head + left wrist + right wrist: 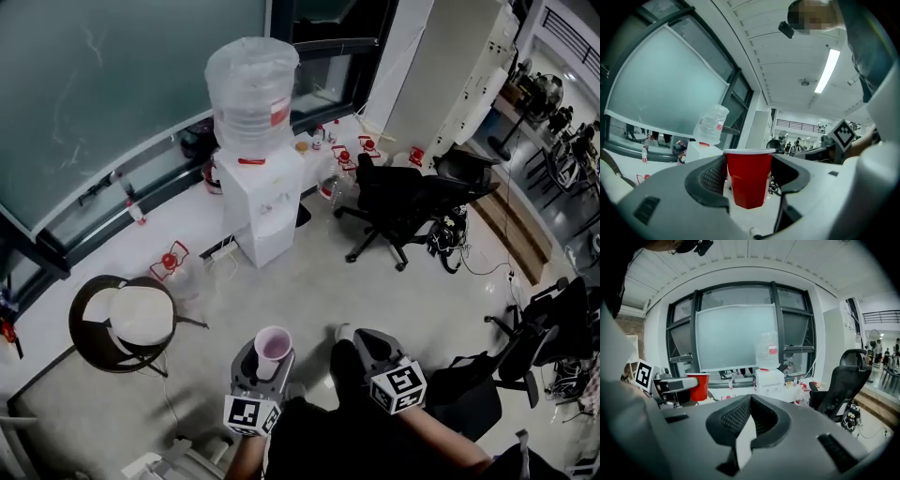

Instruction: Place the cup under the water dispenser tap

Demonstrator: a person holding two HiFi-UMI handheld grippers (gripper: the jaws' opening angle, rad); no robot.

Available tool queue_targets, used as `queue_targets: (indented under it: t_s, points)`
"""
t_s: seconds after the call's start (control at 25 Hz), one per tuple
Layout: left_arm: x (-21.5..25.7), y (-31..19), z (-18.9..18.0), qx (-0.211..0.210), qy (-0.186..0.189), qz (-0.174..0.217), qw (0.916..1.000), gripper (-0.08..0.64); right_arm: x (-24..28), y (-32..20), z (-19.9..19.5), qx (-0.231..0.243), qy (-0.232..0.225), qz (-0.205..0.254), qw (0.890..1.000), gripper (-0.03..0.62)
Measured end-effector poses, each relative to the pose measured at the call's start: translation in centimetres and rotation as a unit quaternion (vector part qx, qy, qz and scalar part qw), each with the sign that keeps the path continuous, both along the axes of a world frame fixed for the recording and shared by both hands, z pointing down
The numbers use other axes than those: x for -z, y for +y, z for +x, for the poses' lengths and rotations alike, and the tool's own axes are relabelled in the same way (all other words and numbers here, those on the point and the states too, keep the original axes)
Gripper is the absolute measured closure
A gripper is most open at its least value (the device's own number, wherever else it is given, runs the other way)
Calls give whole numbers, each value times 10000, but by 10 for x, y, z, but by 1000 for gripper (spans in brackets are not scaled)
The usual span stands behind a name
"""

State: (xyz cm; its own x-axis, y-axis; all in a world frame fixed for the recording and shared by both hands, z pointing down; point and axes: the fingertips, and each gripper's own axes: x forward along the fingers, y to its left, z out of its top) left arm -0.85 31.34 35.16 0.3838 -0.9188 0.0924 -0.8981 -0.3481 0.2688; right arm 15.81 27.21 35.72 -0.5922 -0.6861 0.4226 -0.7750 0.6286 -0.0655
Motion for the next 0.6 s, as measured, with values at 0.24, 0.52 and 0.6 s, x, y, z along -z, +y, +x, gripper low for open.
queue_targets:
  t_s: [0.24, 0.52, 0.6]
  points:
    - [-5, -14, -2, 219, -75, -61, 9997, 275, -4, -27, -8, 251, -57, -36, 9997, 594]
    - [-20, -76, -2, 600, -229, -242, 9976, 275, -16, -101, -18, 620, -177, -154, 9978, 594]
    - [-24, -104, 3, 683, -260, -309, 9969, 275, -14, -132, -13, 717, -206, -163, 9971, 594]
